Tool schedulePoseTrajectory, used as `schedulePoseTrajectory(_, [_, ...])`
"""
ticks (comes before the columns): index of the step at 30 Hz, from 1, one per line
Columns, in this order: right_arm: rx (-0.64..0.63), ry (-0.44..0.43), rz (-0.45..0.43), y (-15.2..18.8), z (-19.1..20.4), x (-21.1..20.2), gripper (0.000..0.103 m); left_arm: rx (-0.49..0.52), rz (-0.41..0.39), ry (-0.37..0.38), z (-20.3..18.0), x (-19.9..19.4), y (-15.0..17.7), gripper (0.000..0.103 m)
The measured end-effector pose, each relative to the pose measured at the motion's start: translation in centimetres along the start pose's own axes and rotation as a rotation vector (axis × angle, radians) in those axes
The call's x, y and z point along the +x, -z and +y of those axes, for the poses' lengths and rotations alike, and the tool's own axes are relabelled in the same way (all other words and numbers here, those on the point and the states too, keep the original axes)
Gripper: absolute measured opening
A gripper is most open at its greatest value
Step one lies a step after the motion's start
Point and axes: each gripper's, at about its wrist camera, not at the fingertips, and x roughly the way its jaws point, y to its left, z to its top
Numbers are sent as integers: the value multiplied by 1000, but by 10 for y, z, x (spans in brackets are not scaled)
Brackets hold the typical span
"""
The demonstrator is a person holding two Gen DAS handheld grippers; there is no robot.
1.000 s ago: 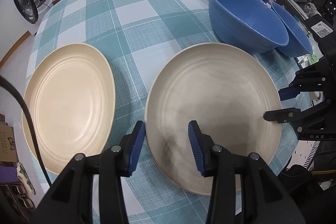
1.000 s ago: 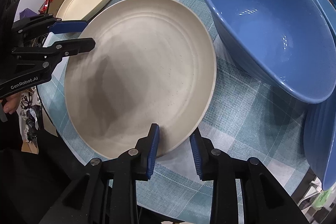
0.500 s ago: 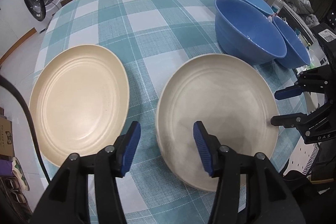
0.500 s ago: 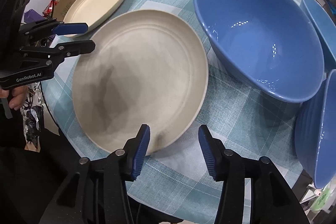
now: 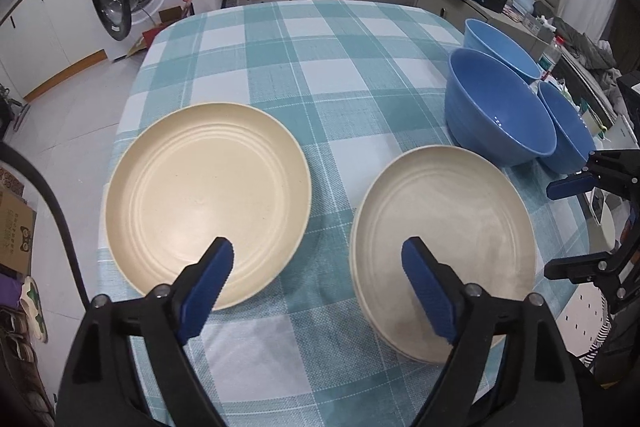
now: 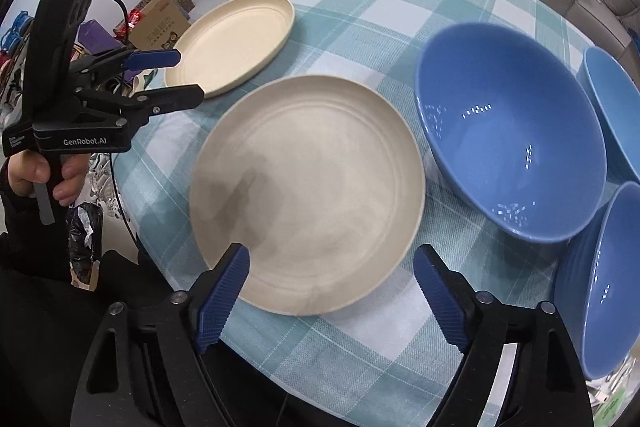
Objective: Organize plates and bowls
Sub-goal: 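Pull both open grippers back and up away from the released plates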
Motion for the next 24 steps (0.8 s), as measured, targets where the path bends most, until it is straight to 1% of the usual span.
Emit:
schedulePoseTrajectory(2, [-4,-4,-21,-4,2,-2,93,-2,-20,-14,1,-3,0,94])
schedulePoseTrajectory(5, [-5,2,-52,-10,3,-6,101,-4,-47,-29,3,-8,1,97])
schedulePoseTrajectory(7, [-3,2,-70,-14,3,-10,102,-8,-56,-35,4,-10,0,97])
schedulePoseTrajectory(16, [-13,-13,-100,-26,7,-10,102,-20,-73,-80,10,-15,3,98])
schedulePoseTrajectory(24, [-25,-25,-137,-39,14,-11,102,-62,-57,-96,22,-16,7,99])
